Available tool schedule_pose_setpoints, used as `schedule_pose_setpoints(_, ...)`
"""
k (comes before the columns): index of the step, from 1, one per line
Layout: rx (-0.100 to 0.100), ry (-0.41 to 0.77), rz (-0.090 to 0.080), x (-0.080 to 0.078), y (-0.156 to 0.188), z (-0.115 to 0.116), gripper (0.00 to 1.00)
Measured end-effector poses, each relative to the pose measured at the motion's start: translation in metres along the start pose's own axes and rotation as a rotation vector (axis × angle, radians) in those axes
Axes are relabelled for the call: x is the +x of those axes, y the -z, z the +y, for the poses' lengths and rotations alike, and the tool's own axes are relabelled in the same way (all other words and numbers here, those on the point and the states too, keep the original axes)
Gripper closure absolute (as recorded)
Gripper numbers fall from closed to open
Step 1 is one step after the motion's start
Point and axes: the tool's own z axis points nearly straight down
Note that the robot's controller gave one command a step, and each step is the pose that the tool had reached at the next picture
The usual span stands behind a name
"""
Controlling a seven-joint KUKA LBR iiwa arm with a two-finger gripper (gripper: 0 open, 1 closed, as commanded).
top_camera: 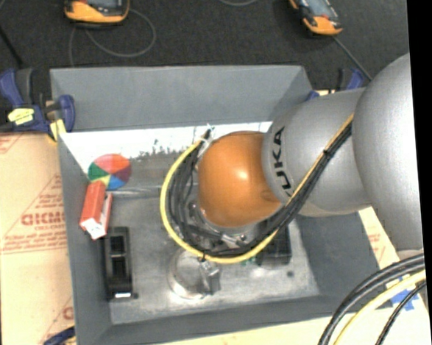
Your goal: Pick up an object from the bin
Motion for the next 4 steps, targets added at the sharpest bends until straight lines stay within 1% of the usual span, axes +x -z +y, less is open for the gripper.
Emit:
schedule_pose_setpoints(1,0.003,-0.019,0.001,-0.027,0.028,-0.034,1.0)
schedule_pose_setpoints(2,0.002,-0.021,0.002,-0.027,0.028,-0.033,0.0)
schedule_pose_setpoints(3,0.002,-0.022,0.002,-0.027,0.028,-0.033,0.0)
schedule_pose_setpoints(4,0.002,-0.041,0.0,-0.019,0.012,-0.032,0.0)
